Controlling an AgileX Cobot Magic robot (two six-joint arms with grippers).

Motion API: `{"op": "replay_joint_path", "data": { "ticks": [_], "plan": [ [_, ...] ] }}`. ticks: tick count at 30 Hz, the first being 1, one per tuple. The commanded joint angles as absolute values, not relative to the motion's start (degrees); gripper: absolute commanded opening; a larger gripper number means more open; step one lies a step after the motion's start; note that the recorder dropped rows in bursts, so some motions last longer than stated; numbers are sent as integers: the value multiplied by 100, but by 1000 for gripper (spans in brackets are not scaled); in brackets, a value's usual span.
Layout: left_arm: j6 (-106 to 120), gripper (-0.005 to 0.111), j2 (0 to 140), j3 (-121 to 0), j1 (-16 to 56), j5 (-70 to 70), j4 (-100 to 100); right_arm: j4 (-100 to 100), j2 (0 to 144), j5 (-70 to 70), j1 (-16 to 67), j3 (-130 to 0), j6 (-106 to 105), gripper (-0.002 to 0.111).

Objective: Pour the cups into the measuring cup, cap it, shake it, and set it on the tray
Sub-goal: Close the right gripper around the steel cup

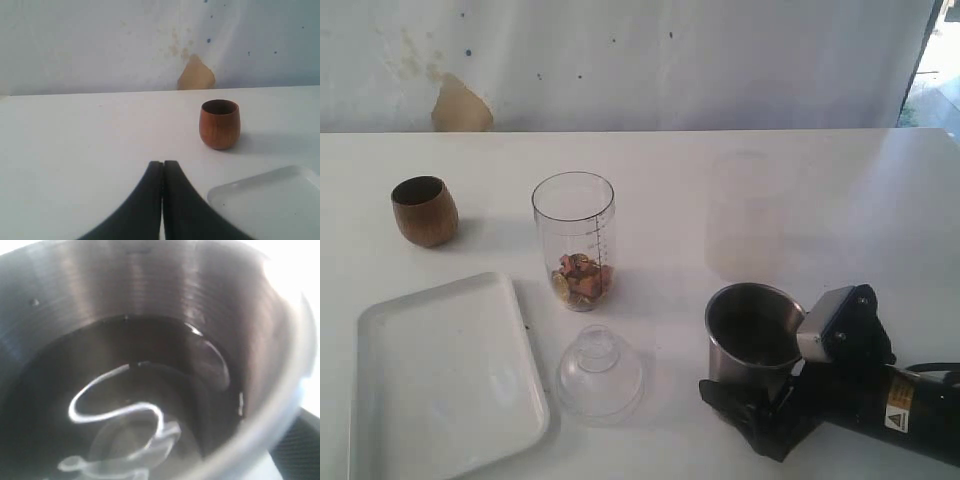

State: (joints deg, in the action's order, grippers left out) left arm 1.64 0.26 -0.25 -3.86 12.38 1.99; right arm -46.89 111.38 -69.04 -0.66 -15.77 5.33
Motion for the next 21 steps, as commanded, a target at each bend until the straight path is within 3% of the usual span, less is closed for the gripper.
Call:
{"op": "replay_joint_path", "data": {
  "ticks": [1,6,12,18,21],
  "plan": [
    [155,1,0,0,-395,1207,210,-4713,11154,-6996,-57,-1599,677,105],
    [155,1,0,0,-395,1207,210,-4713,11154,-6996,-57,-1599,502,101],
    [155,1,0,0,-395,1207,210,-4713,11154,-6996,-57,-1599,300,79],
    [155,1,0,0,-395,1207,210,-4702,11154,-6996,-57,-1599,300,49],
    [155,1,0,0,-395,1207,210,-4702,11154,-6996,-57,-1599,300,27]
  ]
}}
